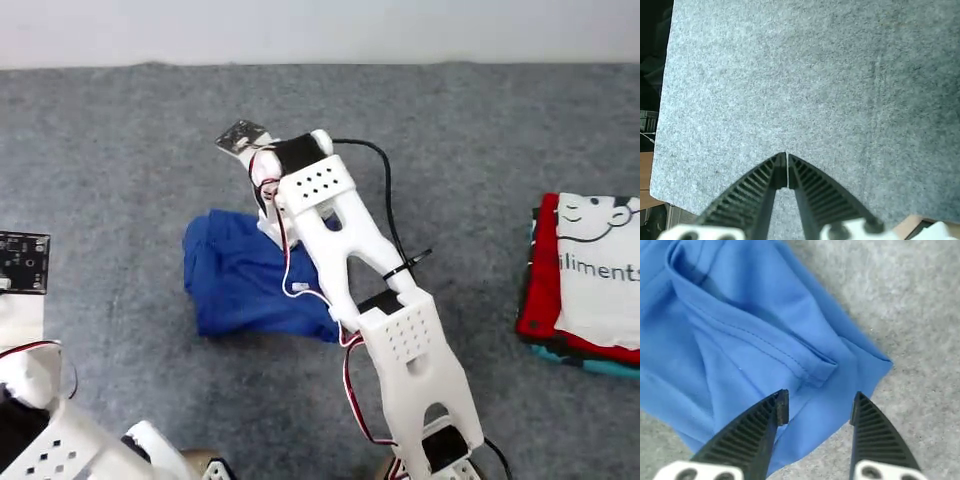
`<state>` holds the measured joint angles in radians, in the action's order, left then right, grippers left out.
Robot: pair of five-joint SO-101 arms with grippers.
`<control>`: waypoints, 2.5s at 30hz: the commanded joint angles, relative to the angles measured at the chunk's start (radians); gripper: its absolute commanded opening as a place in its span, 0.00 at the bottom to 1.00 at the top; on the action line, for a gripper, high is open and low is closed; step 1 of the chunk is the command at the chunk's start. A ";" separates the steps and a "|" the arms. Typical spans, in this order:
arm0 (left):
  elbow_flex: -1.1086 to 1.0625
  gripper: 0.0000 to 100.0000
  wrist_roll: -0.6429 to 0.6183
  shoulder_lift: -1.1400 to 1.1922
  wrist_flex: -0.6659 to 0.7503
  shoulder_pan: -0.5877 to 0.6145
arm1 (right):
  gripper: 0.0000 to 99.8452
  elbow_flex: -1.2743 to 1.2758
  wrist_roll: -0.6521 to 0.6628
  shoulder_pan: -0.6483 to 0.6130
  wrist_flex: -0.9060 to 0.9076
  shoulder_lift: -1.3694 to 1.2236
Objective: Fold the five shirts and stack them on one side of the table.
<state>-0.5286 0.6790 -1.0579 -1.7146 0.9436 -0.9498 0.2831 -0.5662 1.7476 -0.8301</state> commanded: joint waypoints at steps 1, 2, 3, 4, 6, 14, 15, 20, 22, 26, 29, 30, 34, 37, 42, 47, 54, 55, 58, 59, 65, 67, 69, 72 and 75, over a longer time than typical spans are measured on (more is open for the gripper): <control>0.004 0.02 0.005 -0.011 0.023 0.003 | 0.21 -0.012 -0.009 -0.002 -0.004 -0.012; 0.004 0.02 0.005 -0.011 0.021 0.003 | 0.21 -0.012 -0.009 -0.002 -0.004 -0.022; 0.002 0.02 0.005 -0.011 0.021 0.003 | 0.21 -0.012 -0.009 -0.005 -0.004 -0.031; 0.002 0.02 0.005 -0.009 0.021 0.003 | 0.21 -0.014 -0.009 -0.008 -0.005 -0.038; 0.002 0.02 0.005 -0.006 0.025 0.002 | 0.21 -0.035 -0.009 -0.022 -0.004 -0.051; 0.002 0.02 0.005 -0.005 0.026 0.002 | 0.21 -0.104 -0.008 -0.079 0.008 -0.096; 0.002 0.02 0.005 -0.005 0.026 0.002 | 0.21 -0.110 -0.008 -0.082 0.015 -0.099; 0.002 0.02 0.005 -0.005 0.026 0.002 | 0.21 -0.140 -0.008 -0.081 0.024 -0.097; 0.002 0.02 0.005 -0.005 0.026 0.002 | 0.21 -0.169 -0.008 -0.076 0.044 -0.087; 0.002 0.02 0.005 -0.008 0.025 0.002 | 0.21 -0.198 -0.008 -0.059 0.047 -0.033; 0.002 0.02 0.005 -0.005 0.026 0.002 | 0.21 -0.193 -0.006 -0.076 0.048 0.002; 0.002 0.02 0.005 -0.005 0.026 0.002 | 0.21 -0.184 -0.006 -0.084 0.048 0.012; 0.001 0.02 0.005 -0.005 0.026 0.002 | 0.21 -0.137 -0.008 -0.102 0.045 0.004; 0.001 0.02 0.005 -0.005 0.025 0.002 | 0.21 -0.132 -0.008 -0.104 0.045 -0.031; 0.001 0.02 0.005 -0.005 0.026 0.002 | 0.21 -0.132 -0.006 -0.090 0.038 -0.090; 0.001 0.02 0.005 -0.005 0.025 0.002 | 0.17 -0.132 -0.002 -0.065 0.038 -0.116; 0.001 0.02 0.003 -0.005 0.025 0.002 | 0.01 -0.132 0.071 -0.073 0.036 -0.117; 0.001 0.02 0.003 -0.005 0.025 0.002 | 0.01 -0.132 0.072 -0.073 0.039 -0.113; 0.001 0.02 0.003 -0.005 0.023 0.002 | 0.01 -0.132 0.080 -0.073 0.042 -0.096; 0.001 0.02 0.003 -0.005 0.021 0.002 | 0.01 -0.132 0.087 -0.074 0.042 -0.084; 0.001 0.02 0.003 -0.005 0.021 0.002 | 0.01 -0.120 0.092 -0.140 0.048 0.013; 0.001 0.02 0.003 -0.005 0.021 0.002 | 0.01 -0.091 0.092 -0.177 0.048 0.039; 0.001 0.02 0.003 -0.006 0.021 0.002 | 0.01 -0.044 0.092 -0.211 0.048 0.056; 0.001 0.02 0.003 -0.011 0.020 0.002 | 0.01 -0.003 0.092 -0.229 0.048 0.071; 0.001 0.02 0.003 -0.011 0.020 0.002 | 0.02 -0.003 0.089 -0.185 0.047 0.073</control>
<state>-0.5317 0.6790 -1.0579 -1.7146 0.9436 -0.9467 0.3675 -0.7825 1.7568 -0.8347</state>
